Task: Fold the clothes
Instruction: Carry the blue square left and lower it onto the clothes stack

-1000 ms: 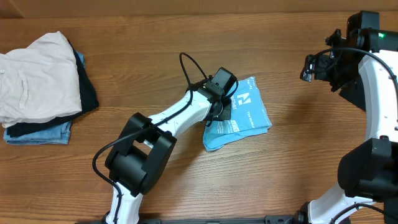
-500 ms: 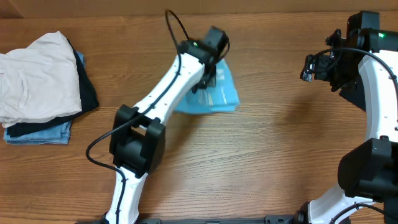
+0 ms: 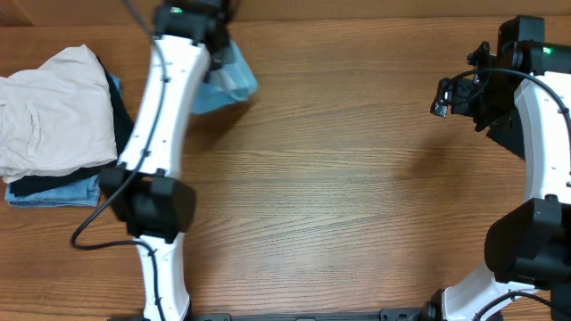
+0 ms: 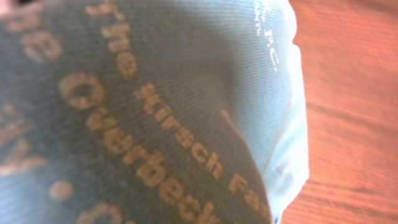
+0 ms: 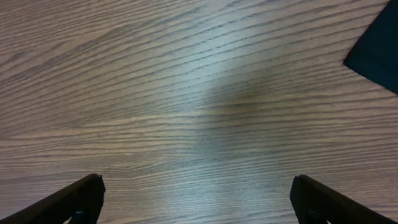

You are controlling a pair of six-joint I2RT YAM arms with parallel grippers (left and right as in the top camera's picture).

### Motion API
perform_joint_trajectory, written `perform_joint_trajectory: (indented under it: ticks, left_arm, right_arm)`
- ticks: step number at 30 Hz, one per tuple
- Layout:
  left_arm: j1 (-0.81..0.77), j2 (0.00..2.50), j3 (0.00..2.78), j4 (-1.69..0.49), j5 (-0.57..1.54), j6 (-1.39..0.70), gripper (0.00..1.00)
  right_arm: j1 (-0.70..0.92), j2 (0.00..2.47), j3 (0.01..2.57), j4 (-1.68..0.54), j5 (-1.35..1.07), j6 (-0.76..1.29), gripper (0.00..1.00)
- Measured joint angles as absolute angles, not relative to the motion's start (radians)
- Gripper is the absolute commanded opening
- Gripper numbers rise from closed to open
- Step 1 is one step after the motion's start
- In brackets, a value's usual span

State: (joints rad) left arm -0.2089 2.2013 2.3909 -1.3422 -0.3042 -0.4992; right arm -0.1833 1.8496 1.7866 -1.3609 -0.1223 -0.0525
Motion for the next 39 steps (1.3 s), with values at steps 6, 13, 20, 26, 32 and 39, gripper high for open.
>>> perform_joint_trajectory:
  ticks: [6,13,20,26,32,39]
  left_arm:
    - [0.06,2.041,2.4,-1.346,-0.275,-0.571,0.04]
    - [0.402,1.999,2.407,-1.258,-0.029,-0.612,0.04]
    - [0.48,2.0,2.407,-1.135,0.062,-0.657,0.04]
    - [0.487,2.056,2.407,-1.121,0.086,-0.754,0.04]
    - [0.526,2.164,2.4,-1.119,0.086,-0.792,0.04]
    - [0.538,2.179,2.396,-1.187,0.006,-0.794,0.04]
  right_arm:
    - [-0.184,1.85,1.787,-1.361,-0.123,-0.052,1.0]
    - [-0.184,1.85,1.787,-1.361,-0.123,-0.052,1.0]
    - [-0.184,1.85,1.787,-1.361,-0.122,-0.052,1.0]
    - [-0.184,1.85,1.787,-1.361,-0.123,-0.053,1.0]
    - [-0.184,1.85,1.787,-1.361,-0.122,-0.052,1.0]
    - [-0.183,1.85,1.787,-1.361,-0.123,-0.052,1.0]
